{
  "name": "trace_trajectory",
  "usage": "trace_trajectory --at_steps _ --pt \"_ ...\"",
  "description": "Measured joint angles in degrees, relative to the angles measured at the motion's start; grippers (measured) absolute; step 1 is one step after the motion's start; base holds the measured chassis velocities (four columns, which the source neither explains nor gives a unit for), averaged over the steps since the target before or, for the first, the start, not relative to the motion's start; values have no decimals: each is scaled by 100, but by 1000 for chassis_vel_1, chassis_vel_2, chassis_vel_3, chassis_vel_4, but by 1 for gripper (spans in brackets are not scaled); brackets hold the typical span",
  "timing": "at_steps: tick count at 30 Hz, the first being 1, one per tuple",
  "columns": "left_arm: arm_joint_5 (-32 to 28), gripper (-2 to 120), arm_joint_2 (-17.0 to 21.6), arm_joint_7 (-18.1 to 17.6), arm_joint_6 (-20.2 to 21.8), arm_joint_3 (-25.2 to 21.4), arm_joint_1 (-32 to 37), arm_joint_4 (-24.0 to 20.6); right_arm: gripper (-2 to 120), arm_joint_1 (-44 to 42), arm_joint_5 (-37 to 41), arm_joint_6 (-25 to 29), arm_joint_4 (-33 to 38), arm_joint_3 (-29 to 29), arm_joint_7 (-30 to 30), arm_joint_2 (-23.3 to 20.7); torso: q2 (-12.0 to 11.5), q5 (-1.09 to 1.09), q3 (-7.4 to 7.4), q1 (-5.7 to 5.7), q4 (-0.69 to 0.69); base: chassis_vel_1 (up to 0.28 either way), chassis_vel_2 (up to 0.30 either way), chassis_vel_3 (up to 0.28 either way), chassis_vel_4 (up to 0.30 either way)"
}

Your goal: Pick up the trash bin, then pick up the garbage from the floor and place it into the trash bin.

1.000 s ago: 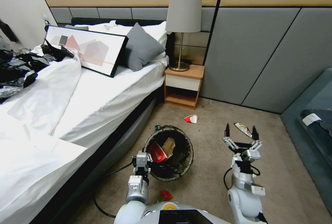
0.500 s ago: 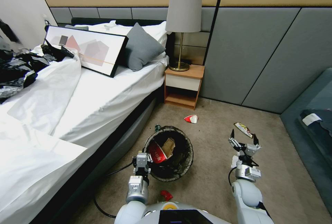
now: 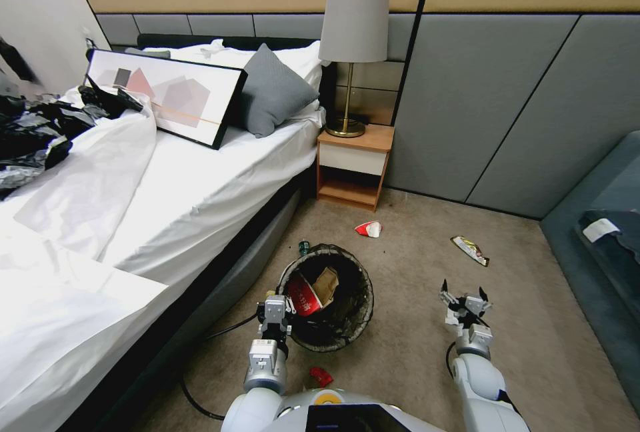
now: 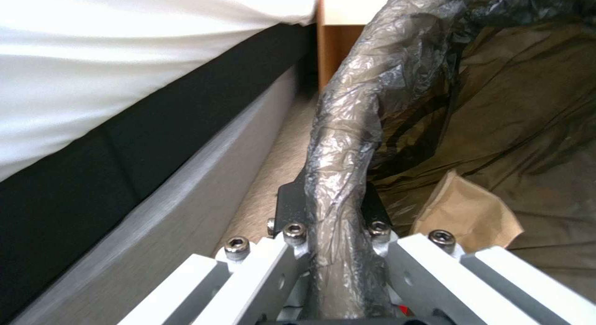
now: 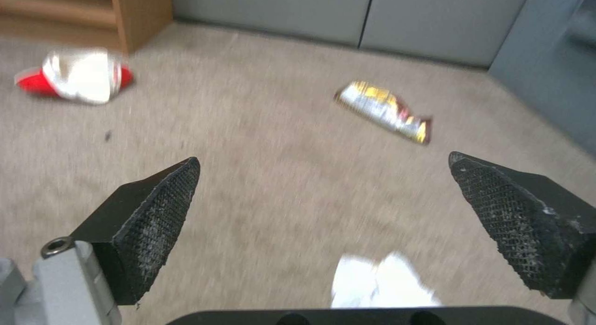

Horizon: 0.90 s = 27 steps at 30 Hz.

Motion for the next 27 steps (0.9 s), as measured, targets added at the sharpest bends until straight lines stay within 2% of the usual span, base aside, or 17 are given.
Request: trace_trajectory --at_steps 8,14,27 --pt "-250 0 306 16 98 -119 -158 -58 100 200 110 -81 -456 -42 -76 -76 0 -1 0 0 0 0 0 0 0" --pt "-276 0 502 96 99 -160 -232 -28 100 492 149 -109 -1083 -116 -137 -144 0 0 0 0 0 0 0 0 0" --pt "-327 0 596 120 100 -230 -275 -44 100 990 73 61 -2028 -214 -199 -208 0 0 0 0 0 0 0 0 0"
